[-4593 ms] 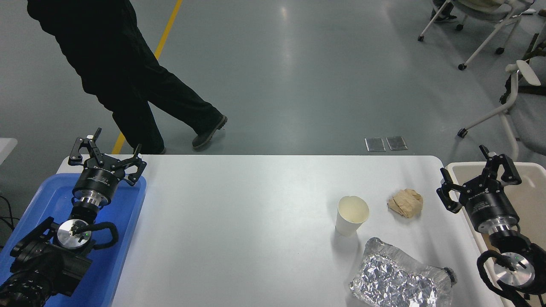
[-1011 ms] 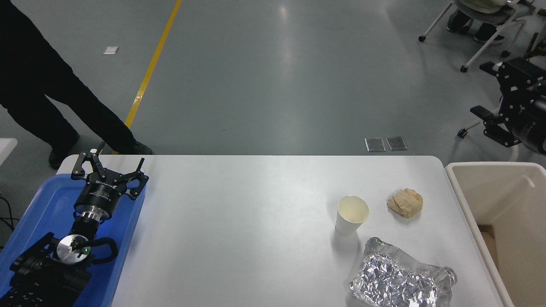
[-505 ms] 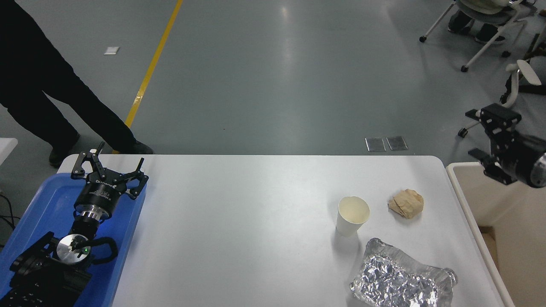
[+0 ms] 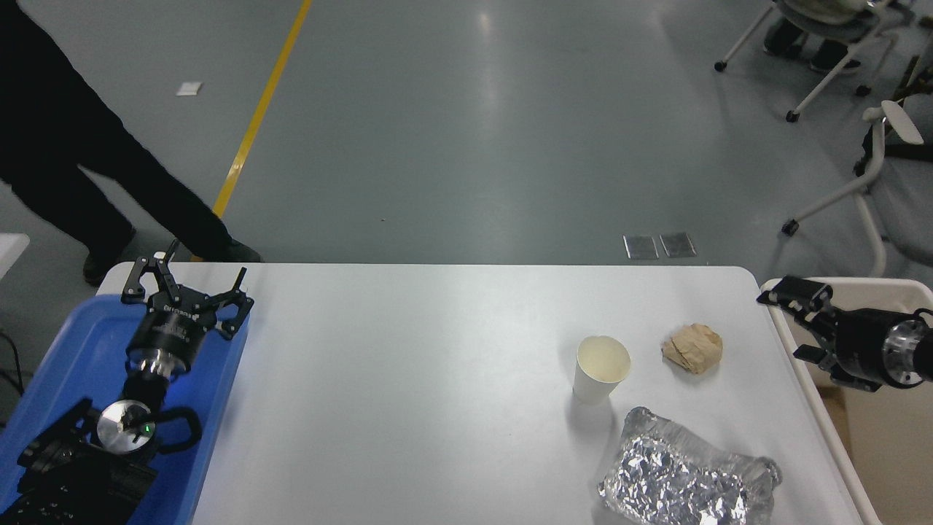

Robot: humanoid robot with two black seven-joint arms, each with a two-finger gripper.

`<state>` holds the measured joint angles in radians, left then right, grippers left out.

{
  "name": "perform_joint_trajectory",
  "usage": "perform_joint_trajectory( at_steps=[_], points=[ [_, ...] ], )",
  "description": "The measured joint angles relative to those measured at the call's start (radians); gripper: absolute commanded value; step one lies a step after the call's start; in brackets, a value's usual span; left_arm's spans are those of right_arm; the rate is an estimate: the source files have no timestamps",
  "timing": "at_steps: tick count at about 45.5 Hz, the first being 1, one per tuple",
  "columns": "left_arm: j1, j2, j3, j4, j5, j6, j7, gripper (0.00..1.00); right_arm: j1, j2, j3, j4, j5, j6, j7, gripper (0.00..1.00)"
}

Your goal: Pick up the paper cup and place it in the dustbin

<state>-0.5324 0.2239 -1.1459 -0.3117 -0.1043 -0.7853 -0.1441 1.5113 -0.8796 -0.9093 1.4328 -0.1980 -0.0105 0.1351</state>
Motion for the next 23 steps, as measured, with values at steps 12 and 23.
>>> perform_joint_trajectory(
  at_steps=[12, 23],
  points=[
    [0.0, 0.0, 0.0, 0.0, 0.0, 0.0, 0.0, 0.99, 0.213, 0.241, -0.316, 0.058, 0.002, 0.061, -0.003, 1.0],
    [0.0, 0.0, 0.0, 0.0, 0.0, 0.0, 0.0, 0.99, 0.247, 0.367, -0.401, 0.06, -0.004, 0.092, -0.011, 1.0]
  ],
)
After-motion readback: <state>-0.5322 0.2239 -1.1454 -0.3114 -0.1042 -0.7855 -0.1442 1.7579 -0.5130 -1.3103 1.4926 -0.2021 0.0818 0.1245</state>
